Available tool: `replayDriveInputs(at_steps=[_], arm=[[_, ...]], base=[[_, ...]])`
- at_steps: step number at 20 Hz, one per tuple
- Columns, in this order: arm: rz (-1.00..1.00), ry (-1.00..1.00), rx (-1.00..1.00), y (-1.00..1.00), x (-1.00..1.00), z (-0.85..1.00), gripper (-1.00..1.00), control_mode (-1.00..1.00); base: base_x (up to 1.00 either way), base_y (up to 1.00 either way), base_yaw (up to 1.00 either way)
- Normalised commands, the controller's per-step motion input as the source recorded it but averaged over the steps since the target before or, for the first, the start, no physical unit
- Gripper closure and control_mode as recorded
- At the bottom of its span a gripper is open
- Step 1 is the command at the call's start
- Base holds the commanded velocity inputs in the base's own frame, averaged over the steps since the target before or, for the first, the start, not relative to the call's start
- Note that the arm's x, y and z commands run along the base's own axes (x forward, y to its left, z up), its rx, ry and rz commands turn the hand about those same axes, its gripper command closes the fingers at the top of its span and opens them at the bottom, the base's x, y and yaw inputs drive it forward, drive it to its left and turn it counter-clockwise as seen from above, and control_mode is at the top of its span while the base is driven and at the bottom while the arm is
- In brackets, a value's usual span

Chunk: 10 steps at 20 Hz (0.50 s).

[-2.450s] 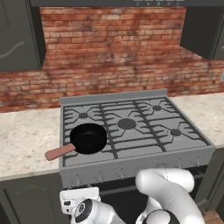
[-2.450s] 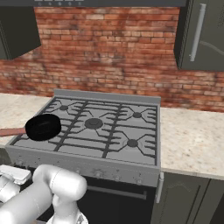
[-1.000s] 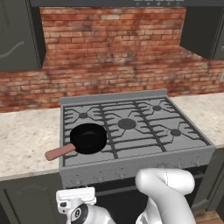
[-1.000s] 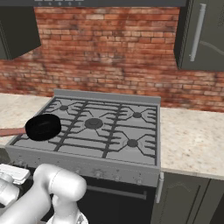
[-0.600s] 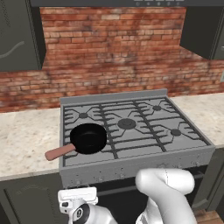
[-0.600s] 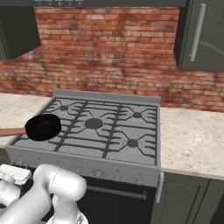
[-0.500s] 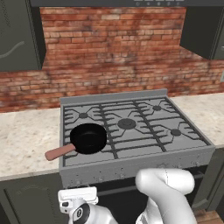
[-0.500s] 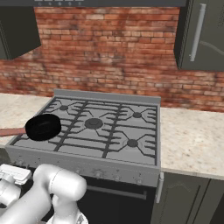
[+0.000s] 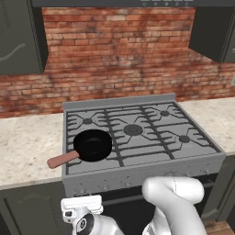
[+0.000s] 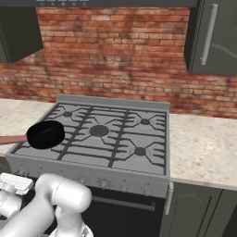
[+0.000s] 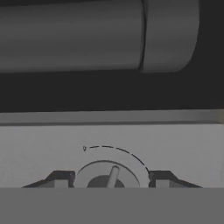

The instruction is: Turn off the front left burner of the stove.

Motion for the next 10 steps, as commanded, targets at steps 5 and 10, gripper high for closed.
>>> replayDriveInputs(at_steps=[5,10], arm=[[0.0,-0.07,0.0,0.0,0.0,0.13,1.0,-1.0],[0.0,-0.06,0.0,0.0,0.0,0.07,1.0,-1.0]], base=[[0.0,0.0,0.0],[0.0,0.0,0.0]])
